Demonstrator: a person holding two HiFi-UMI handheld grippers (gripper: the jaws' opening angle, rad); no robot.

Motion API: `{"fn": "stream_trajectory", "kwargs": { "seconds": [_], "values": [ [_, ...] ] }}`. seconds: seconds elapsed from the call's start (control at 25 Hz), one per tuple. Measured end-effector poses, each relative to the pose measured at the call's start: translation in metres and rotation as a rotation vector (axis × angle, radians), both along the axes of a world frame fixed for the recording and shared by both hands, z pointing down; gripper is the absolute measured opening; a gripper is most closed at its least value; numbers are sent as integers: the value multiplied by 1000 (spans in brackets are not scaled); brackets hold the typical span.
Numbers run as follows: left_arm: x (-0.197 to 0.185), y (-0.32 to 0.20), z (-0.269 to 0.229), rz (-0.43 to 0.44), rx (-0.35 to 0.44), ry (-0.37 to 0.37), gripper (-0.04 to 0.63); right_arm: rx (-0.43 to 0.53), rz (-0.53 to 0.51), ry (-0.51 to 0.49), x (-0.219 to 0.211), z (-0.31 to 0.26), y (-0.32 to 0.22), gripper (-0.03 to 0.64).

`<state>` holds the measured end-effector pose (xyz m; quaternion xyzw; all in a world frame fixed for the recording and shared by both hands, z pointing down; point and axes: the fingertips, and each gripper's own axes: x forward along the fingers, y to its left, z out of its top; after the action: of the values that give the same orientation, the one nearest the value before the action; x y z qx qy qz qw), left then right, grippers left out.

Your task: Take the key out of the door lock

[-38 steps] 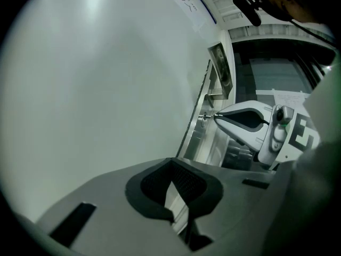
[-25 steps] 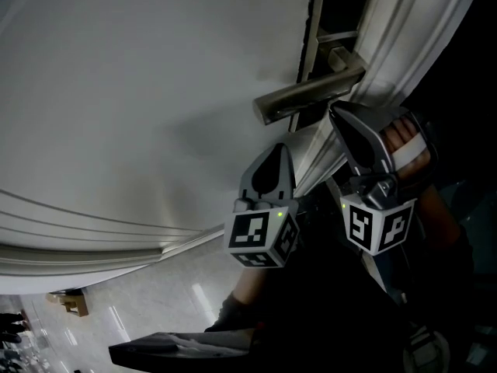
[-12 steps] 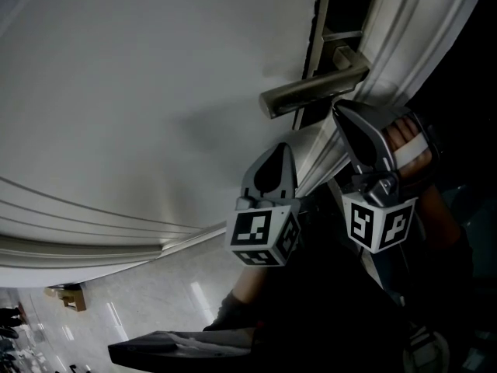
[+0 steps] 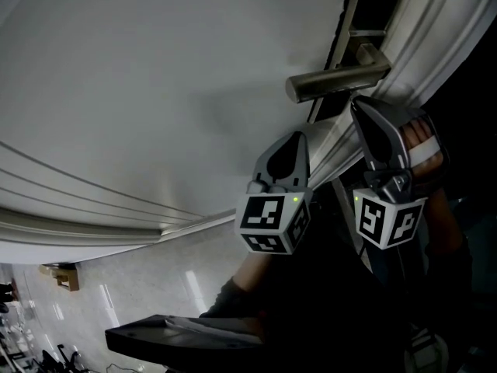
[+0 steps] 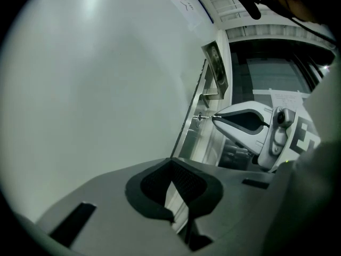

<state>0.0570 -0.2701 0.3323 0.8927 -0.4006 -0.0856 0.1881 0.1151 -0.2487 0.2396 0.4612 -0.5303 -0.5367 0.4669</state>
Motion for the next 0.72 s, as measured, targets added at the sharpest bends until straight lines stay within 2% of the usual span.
{"fn": "stream_trajectory", "kwargs": {
  "seconds": [0.72],
  "values": [
    [-1,-2,-6,2,17,-5,0,-2,2,-6,-1,-1,1,12]
  ]
}}
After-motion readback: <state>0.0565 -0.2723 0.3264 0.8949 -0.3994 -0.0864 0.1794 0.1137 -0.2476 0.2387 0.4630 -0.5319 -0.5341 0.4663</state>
